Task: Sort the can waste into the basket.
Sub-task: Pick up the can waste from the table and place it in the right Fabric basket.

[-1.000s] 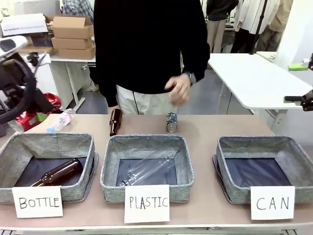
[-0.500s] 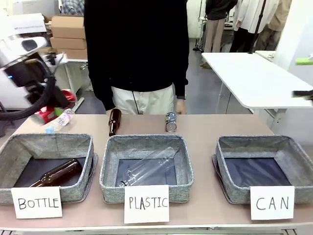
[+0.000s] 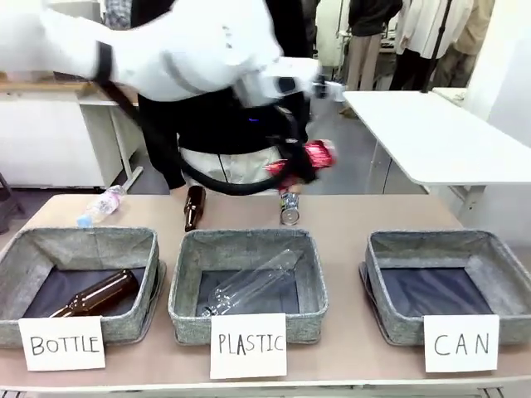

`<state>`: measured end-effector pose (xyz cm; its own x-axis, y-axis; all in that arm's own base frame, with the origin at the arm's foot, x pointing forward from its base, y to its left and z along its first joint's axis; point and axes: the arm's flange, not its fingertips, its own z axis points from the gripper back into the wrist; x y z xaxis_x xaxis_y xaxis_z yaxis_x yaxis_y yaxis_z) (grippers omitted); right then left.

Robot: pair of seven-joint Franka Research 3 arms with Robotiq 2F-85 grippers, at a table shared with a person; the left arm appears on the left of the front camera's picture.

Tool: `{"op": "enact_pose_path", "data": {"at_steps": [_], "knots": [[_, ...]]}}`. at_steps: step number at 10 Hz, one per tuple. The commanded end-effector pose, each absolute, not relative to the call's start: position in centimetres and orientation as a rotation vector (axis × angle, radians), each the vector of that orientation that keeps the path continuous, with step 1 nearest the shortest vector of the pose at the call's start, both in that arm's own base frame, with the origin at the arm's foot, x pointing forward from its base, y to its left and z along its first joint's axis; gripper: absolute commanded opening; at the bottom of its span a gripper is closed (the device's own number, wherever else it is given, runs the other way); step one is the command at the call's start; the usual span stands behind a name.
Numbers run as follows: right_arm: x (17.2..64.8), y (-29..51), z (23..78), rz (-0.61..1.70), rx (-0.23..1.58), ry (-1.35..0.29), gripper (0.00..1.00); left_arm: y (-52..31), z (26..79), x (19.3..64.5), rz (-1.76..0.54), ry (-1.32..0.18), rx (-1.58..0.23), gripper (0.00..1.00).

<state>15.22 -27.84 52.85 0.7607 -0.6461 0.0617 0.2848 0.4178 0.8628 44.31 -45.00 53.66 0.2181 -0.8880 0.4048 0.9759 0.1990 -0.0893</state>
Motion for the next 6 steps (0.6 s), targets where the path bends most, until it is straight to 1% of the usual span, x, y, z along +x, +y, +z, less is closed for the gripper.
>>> {"op": "enact_pose_path", "data": {"at_steps": [1,2,3,4,5,6], "knots": [[12.9,-29.8,48.7,-0.633,0.988,-0.335,1.0,-51.8,50.1,42.5,-1.539,-0.273,-0.43,0.22],[12.0,-30.5,46.6,-0.721,1.016,-0.322,1.0,-55.4,47.7,39.5,-1.545,-0.307,-0.448,0.22],[13.0,-29.3,50.3,-0.652,0.976,-0.381,1.0,-58.6,45.3,37.5,-1.578,-0.369,-0.422,0.22],[13.0,-29.3,50.3,-0.652,0.976,-0.381,1.0,-61.2,43.8,36.1,-1.584,-0.343,-0.415,0.22],[13.0,-29.3,50.3,-0.652,0.976,-0.381,1.0,-63.0,43.0,34.7,-1.59,-0.364,-0.445,0.22],[13.0,-29.3,50.3,-0.652,0.976,-0.381,1.0,-64.0,43.0,34.7,-1.577,-0.399,-0.44,0.22]]}}
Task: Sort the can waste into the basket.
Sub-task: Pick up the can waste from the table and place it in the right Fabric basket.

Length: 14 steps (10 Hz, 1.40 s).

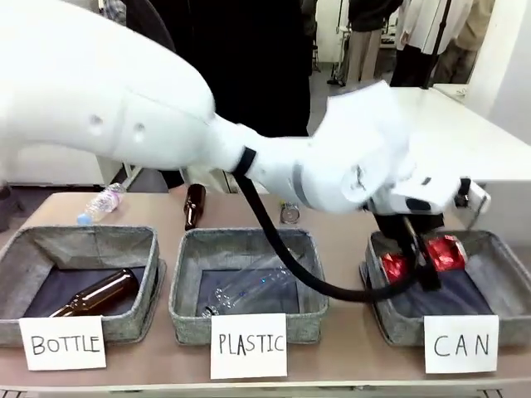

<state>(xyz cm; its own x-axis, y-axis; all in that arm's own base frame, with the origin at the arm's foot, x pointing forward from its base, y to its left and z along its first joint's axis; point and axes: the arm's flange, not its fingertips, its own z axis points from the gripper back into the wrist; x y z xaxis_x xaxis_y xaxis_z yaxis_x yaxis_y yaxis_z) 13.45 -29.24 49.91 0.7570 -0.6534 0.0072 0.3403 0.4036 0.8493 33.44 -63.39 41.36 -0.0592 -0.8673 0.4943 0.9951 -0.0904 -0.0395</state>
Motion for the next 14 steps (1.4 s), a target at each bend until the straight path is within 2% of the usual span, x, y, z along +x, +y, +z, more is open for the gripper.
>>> {"op": "enact_pose_path", "data": {"at_steps": [1,4,5,6,7,14], "knots": [[13.0,-29.3,50.3,-0.652,0.976,-0.381,1.0,-64.8,42.9,35.2,-1.565,-0.39,-0.444,0.22],[13.0,-29.3,50.3,-0.652,0.976,-0.381,1.0,-65.4,41.9,36.1,-1.57,-0.36,-0.419,0.22],[13.0,-29.3,50.3,-0.652,0.976,-0.381,1.0,-65.6,41.7,35.7,-1.576,-0.325,-0.431,0.52],[13.0,-29.3,50.3,-0.652,0.976,-0.381,1.0,-65.6,41.6,35.8,-1.587,-0.326,-0.408,0.79],[13.0,-29.3,50.3,-0.652,0.976,-0.381,1.0,-65.5,41.7,35.6,-1.583,-0.329,-0.412,1.0],[13.0,-29.3,50.3,-0.652,0.976,-0.381,1.0,-64.7,42.1,35.7,-1.56,-0.319,-0.419,1.0]]}}
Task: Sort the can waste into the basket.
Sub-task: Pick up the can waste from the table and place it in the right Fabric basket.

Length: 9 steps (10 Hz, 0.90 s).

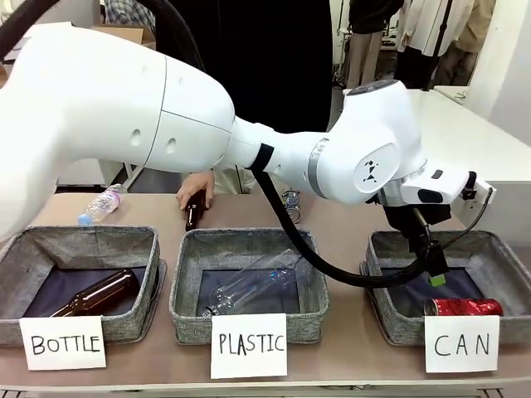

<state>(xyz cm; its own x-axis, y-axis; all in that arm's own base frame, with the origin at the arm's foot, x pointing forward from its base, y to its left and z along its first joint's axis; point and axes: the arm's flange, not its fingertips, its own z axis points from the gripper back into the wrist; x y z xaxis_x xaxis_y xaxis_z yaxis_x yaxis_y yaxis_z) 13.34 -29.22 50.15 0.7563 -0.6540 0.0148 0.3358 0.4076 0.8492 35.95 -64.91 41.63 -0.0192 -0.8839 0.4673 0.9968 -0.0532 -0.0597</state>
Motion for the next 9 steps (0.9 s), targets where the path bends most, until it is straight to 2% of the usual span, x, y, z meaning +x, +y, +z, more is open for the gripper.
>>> {"op": "enact_pose_path", "data": {"at_steps": [1,2,3,4,5,7,9], "knots": [[13.0,-29.3,50.3,-0.652,0.976,-0.381,1.0,-64.5,42.2,36.0,-1.542,-0.311,-0.418,1.0],[13.3,-29.2,50.2,-0.642,0.964,-0.374,1.0,-63.6,42.6,37.1,-1.489,-0.268,-0.372,1.0],[14.0,-29.0,51.1,-0.667,0.942,-0.407,1.0,-61.3,44.0,39.1,-1.46,-0.137,-0.341,1.0],[15.8,-27.9,52.3,-0.612,0.908,-0.424,1.0,-57.3,46.6,41.9,-1.384,-0.136,-0.339,1.0],[18.6,-25.6,53.9,-0.525,0.931,-0.431,1.0,-52.2,50.1,44.7,-1.267,-0.15,-0.327,1.0],[25.6,-18.0,56.7,-0.364,0.92,-0.378,1.0,-39.1,57.2,48.6,-0.986,-0.035,-0.345,1.0],[30.3,-9.3,59.3,-0.254,0.884,-0.383,1.0,-25.7,60.2,48.9,-0.706,-0.078,-0.453,1.0]]}}
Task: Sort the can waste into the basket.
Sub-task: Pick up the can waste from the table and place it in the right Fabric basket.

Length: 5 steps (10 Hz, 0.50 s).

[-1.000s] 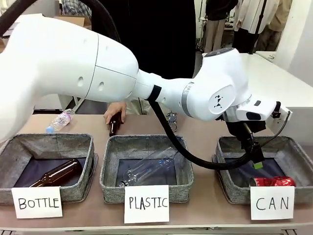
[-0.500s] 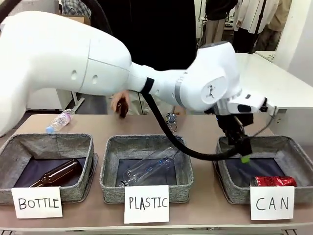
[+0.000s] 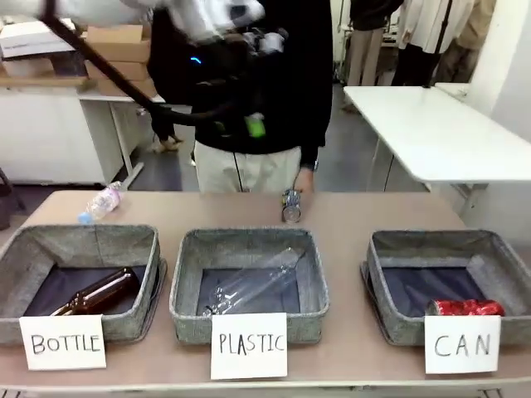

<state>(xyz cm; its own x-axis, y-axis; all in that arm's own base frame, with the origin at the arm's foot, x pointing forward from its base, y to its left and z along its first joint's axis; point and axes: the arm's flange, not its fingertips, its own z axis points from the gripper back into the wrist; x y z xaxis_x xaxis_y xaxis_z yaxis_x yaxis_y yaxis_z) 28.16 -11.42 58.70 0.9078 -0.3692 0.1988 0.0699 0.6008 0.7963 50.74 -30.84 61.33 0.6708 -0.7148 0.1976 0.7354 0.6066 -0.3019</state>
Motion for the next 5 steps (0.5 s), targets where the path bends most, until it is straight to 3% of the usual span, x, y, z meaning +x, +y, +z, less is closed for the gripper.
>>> {"op": "enact_pose_path", "data": {"at_steps": [1,5], "knots": [[31.8,-5.0,60.5,-0.236,0.888,-0.389,1.0,-19.1,60.5,48.0,-0.572,-0.09,-0.528,1.0],[35.2,5.6,61.9,-0.39,1.004,-0.252,1.0,3.8,57.1,42.6,-0.156,-0.225,-1.014,1.0]]}}
